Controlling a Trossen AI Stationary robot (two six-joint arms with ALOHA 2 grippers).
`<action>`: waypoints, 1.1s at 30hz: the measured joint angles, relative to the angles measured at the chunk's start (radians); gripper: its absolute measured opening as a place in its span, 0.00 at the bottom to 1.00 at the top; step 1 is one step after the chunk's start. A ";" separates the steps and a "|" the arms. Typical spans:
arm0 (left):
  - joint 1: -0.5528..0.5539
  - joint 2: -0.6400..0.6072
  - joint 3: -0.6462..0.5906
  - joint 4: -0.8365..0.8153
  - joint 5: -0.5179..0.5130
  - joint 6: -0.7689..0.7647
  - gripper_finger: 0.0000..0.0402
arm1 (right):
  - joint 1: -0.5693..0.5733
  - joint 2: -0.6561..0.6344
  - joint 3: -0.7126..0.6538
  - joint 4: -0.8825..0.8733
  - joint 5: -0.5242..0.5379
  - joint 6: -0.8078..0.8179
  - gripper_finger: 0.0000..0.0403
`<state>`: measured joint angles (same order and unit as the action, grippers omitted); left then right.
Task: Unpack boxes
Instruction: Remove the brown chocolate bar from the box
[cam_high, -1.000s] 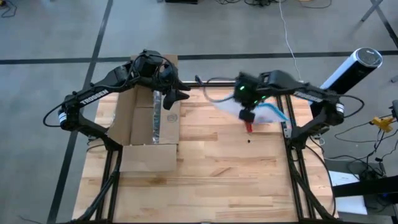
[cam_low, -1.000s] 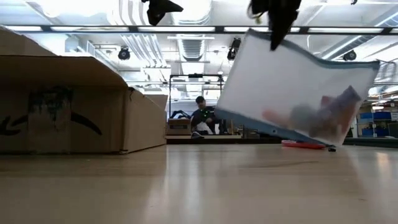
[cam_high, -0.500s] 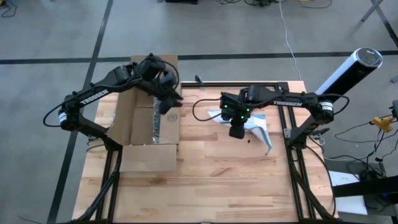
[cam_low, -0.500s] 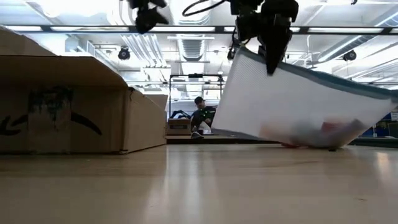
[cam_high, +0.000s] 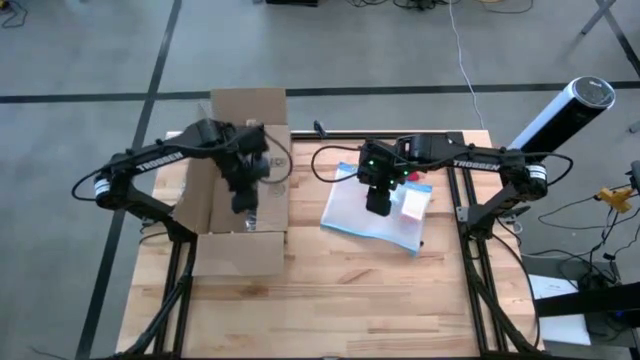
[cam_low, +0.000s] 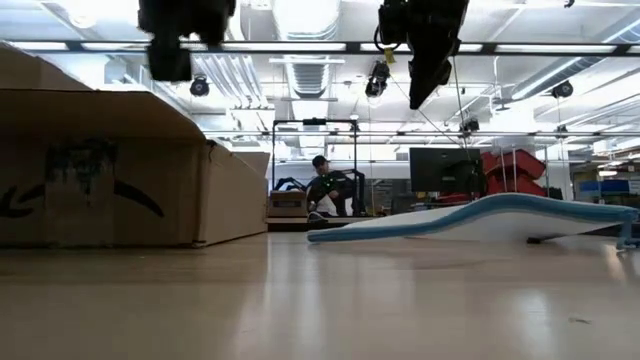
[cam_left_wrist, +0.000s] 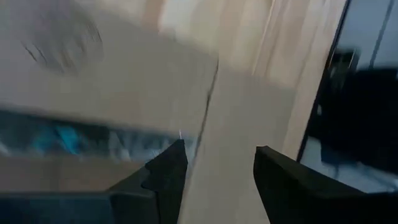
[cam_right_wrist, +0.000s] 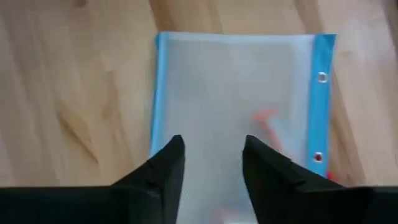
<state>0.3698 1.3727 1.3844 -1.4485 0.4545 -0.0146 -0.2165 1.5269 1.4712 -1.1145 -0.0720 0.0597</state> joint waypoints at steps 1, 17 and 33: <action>-0.018 0.000 -0.030 -0.003 0.000 -0.009 0.40 | 0.000 0.000 0.000 0.000 0.003 0.000 0.41; -0.198 0.000 -0.587 0.406 -0.067 -0.307 0.44 | -0.002 0.000 0.000 0.088 0.005 0.001 0.47; -0.225 -0.015 -0.377 0.650 -0.065 -0.175 0.00 | -0.011 -0.005 -0.001 0.099 0.015 0.053 0.43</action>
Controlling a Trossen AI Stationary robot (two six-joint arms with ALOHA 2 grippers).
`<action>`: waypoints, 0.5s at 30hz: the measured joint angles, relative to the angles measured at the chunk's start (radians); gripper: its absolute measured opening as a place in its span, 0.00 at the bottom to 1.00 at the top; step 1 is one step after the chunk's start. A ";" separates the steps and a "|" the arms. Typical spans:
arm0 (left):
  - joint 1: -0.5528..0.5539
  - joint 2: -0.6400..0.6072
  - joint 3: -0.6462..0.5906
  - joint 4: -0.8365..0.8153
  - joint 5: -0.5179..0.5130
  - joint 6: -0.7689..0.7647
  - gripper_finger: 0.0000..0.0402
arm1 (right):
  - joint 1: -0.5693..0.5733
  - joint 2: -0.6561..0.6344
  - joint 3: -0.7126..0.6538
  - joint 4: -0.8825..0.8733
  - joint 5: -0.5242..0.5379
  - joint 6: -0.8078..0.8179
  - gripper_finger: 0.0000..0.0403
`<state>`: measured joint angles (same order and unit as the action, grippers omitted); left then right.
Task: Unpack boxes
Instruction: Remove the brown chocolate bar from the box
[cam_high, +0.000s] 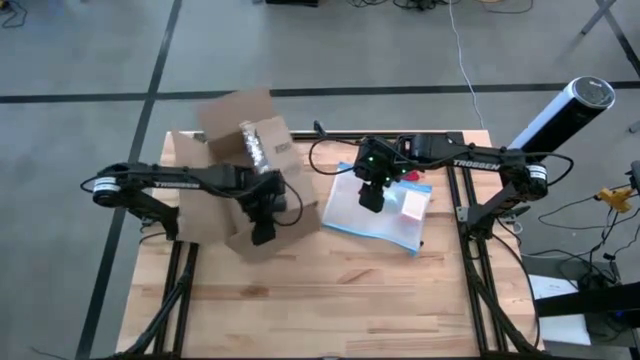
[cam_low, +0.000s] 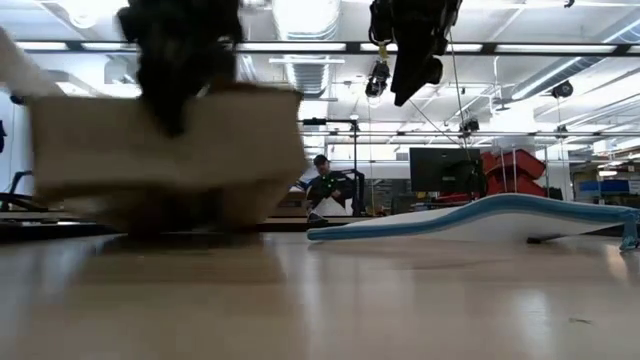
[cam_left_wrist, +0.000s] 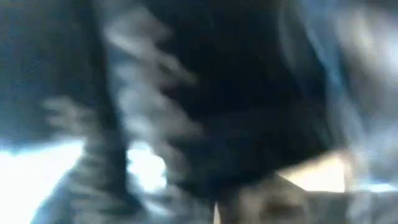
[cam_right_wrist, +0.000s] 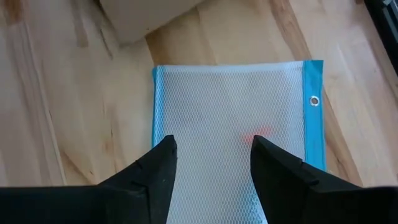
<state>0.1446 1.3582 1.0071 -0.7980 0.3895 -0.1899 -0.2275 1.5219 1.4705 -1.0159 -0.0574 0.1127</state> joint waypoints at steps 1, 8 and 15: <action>-0.004 -0.010 0.033 0.048 0.002 0.022 0.00 | -0.003 -0.005 0.000 0.001 0.006 0.001 0.42; -0.014 -0.089 0.157 0.428 0.116 0.037 0.00 | -0.058 -0.090 -0.001 0.009 0.015 0.054 0.39; -0.007 -0.150 0.111 0.747 0.162 -0.083 0.00 | -0.123 -0.258 -0.001 0.075 0.114 0.096 0.37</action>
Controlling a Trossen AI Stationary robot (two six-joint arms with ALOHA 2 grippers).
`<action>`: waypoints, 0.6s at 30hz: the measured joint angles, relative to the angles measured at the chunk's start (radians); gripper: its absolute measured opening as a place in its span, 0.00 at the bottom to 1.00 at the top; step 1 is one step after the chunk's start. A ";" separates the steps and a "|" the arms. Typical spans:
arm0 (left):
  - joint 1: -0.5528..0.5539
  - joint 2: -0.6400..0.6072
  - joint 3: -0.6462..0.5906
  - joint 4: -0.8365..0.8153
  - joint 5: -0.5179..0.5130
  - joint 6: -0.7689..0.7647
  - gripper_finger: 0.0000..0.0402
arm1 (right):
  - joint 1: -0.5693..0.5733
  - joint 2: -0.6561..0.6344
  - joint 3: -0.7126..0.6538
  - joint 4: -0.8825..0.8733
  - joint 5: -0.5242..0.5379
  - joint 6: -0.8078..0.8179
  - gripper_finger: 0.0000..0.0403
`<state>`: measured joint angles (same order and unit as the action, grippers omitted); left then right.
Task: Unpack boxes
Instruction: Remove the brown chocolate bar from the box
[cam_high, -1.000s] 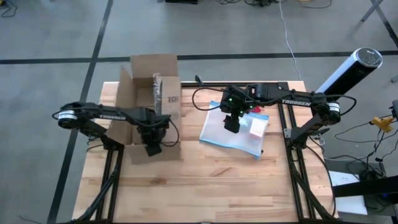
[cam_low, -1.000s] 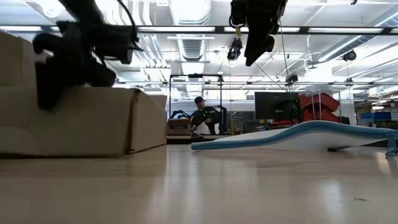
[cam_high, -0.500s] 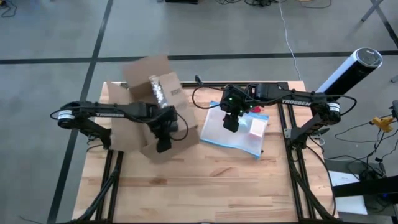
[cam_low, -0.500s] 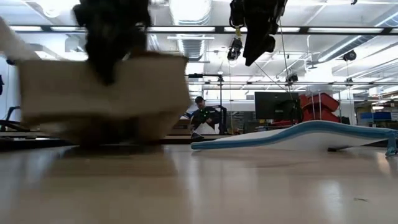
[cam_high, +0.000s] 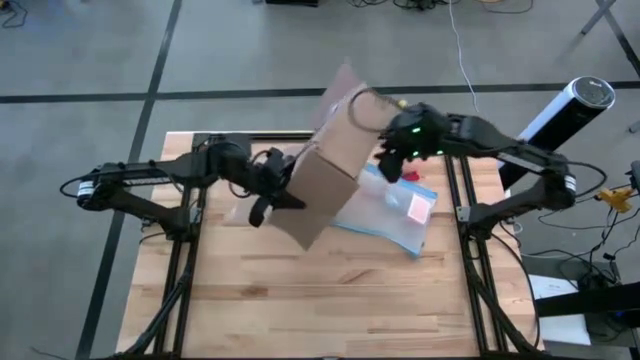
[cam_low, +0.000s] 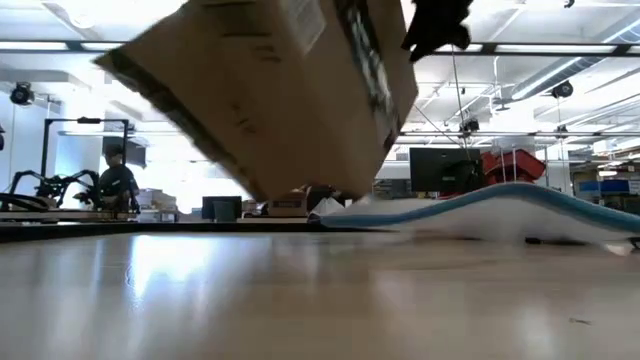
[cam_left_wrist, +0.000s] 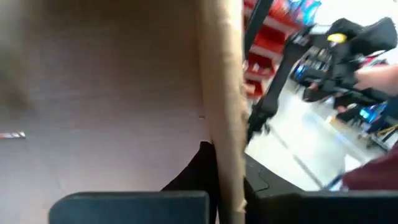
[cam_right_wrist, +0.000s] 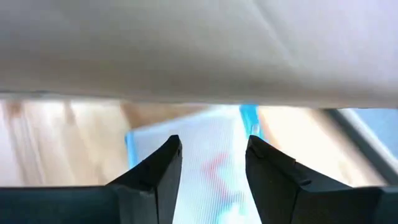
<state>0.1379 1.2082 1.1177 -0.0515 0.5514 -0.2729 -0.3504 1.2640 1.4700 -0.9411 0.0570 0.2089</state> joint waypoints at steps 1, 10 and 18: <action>0.000 -0.001 -0.018 0.060 0.014 -0.020 0.00 | -0.008 -0.026 0.000 0.013 0.014 0.002 0.37; 0.006 0.029 -0.342 0.849 0.045 -0.407 0.00 | -0.018 -0.174 0.000 0.057 0.121 0.062 0.37; 0.007 0.079 -0.618 1.249 -0.042 -0.660 0.00 | -0.017 -0.165 0.000 0.060 0.120 0.060 0.34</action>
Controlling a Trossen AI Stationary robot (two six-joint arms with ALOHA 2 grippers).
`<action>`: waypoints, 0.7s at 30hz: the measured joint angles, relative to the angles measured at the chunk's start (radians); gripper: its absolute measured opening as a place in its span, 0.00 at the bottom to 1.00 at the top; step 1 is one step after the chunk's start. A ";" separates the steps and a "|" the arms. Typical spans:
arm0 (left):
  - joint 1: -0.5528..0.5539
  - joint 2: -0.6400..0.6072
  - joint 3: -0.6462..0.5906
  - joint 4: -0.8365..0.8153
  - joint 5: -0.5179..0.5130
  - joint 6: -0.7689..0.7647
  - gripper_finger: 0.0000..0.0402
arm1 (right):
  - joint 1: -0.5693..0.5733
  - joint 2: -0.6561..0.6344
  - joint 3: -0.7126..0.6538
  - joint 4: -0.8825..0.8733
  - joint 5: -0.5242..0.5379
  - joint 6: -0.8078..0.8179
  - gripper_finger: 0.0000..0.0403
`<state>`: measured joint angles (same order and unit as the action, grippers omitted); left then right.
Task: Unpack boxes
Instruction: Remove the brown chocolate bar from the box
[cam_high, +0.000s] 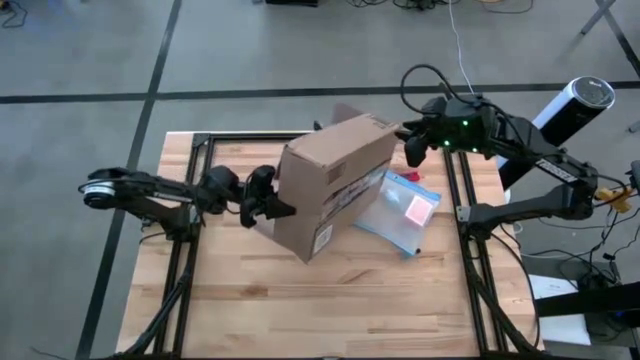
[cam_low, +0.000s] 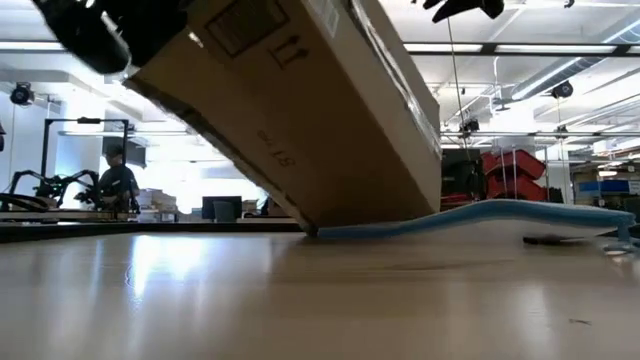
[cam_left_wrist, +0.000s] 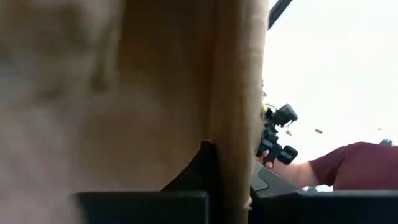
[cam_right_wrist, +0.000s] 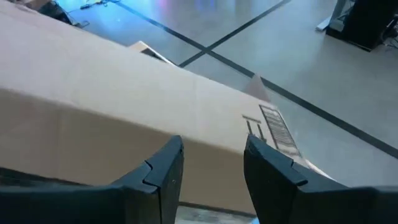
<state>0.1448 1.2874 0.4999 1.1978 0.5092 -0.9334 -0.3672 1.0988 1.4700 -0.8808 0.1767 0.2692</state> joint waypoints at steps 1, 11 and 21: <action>0.000 0.005 -0.023 0.050 -0.019 -0.023 0.00 | 0.000 0.009 0.000 0.002 0.000 -0.005 0.34; 0.000 0.056 -0.121 0.374 -0.209 -0.161 0.00 | 0.000 0.149 0.000 0.084 -0.104 -0.099 0.31; -0.003 0.038 0.040 0.345 -0.116 -0.197 0.00 | 0.000 0.194 0.000 0.205 -0.107 -0.187 0.35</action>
<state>0.1413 1.3254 0.5396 1.5432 0.3928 -1.1301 -0.3672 1.2928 1.4704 -0.6756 0.0701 0.0822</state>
